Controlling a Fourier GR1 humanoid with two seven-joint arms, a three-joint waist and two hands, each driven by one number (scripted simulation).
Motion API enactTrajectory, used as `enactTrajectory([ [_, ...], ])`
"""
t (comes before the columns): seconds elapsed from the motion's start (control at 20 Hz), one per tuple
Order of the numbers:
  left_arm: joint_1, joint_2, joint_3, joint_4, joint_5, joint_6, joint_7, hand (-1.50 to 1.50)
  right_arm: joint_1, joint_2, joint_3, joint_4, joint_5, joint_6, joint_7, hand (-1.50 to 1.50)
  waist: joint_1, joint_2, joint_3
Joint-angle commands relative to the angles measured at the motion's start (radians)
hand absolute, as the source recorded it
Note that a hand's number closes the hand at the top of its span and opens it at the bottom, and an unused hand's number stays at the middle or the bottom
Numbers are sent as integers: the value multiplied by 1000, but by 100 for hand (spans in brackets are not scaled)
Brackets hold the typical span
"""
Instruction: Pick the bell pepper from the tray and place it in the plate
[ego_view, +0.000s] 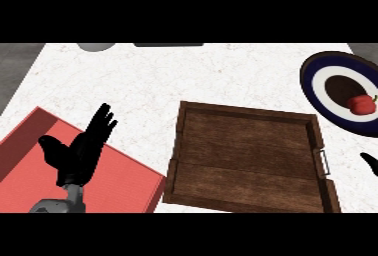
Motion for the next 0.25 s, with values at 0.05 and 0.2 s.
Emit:
enactTrajectory([
  [0.05,84,-35,-36,126,-20,2,11,0,60,4,4,-2,-2,34,-26,-150,-3,16,-13],
  [0.2,72,-20,-28,92,-23,4,46,0,109,40,8,-25,-3,27,-59,-150,-4,15,-13],
])
